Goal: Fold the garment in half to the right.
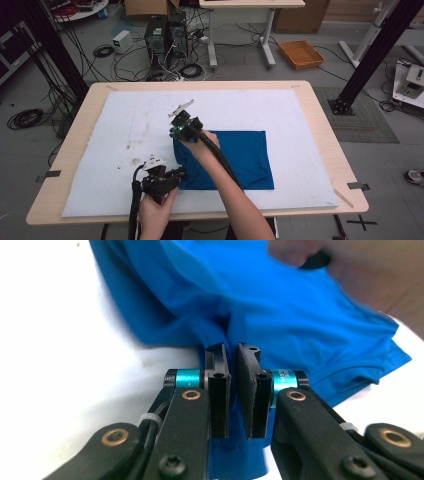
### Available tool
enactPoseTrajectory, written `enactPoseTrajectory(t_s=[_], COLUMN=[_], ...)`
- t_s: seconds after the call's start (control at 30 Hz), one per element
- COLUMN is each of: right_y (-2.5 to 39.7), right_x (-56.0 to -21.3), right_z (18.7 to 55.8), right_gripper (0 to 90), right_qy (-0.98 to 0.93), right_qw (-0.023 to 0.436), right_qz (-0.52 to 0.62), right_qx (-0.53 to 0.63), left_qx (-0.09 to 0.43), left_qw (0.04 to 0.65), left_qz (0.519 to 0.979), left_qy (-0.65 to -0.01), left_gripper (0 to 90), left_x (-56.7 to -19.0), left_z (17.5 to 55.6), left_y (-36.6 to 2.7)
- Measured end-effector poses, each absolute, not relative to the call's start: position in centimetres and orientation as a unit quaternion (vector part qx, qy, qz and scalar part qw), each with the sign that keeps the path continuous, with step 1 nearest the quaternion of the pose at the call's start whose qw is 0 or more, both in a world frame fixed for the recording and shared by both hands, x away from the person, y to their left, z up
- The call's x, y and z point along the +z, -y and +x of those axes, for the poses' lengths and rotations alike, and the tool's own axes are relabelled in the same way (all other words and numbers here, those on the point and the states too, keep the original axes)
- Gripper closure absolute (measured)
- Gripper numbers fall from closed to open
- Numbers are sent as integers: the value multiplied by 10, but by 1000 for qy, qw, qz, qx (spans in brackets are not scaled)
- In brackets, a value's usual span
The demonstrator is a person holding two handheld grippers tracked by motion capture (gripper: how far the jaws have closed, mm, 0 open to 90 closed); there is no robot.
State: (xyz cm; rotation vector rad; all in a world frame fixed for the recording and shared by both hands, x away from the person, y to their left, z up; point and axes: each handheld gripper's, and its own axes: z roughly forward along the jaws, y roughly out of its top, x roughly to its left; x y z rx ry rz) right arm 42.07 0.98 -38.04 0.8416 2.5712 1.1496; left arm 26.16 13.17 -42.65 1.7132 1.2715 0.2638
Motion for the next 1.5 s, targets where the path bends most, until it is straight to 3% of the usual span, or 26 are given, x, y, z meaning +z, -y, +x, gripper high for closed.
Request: enactPoseTrajectory(t_s=[0.27,0.57,0.97,1.5], right_y=[79,157,188,242], right_x=[-345,-342,-352,-363], right_z=[431,442,442,451], right_gripper=[887,887,886,883], right_qy=[-801,-773,-773,-798], right_qw=[75,78,75,99], right_qz=[340,387,400,435], right_qx=[486,496,487,404], left_qx=[125,114,83,7], left_qw=[489,491,509,530], left_qz=[718,742,732,737], left_qy=[-479,-442,-444,-419], left_gripper=[833,833,833,834], left_x=[-407,-402,-414,-429], left_z=[257,263,275,290], left_y=[-101,-51,-19,65])
